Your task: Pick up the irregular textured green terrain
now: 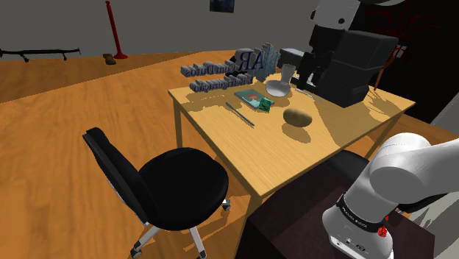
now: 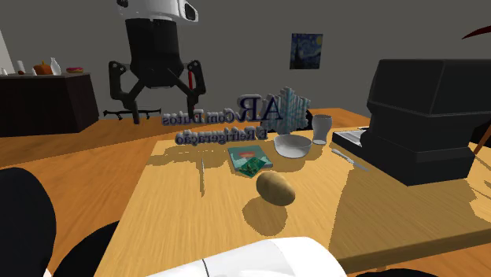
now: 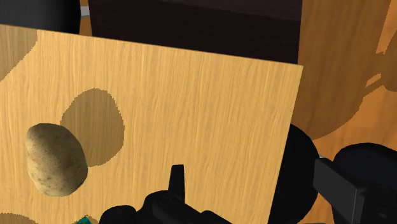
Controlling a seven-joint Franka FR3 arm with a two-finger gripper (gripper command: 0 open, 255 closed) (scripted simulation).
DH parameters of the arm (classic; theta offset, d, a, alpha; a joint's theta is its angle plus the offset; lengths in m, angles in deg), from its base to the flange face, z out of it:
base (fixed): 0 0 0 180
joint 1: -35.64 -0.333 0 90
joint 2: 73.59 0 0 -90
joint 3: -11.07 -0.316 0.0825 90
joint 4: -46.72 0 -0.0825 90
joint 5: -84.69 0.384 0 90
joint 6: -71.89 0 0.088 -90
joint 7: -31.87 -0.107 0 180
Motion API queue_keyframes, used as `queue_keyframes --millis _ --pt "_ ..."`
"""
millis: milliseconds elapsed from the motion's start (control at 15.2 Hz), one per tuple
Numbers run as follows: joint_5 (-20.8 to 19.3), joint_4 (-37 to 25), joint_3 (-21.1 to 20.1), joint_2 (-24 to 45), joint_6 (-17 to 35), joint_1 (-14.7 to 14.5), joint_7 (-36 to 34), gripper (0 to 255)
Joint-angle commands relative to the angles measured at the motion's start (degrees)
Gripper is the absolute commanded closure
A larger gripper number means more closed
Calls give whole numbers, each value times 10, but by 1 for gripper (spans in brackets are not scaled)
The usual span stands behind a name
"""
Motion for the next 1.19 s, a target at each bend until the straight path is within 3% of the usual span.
queue_keyframes --millis 0,594,1122 --pt "0 0 0 0 0 0 0 0" --pt "-59 41 56 104 152 25 73 0" --pt "-95 24 102 239 282 46 130 0"
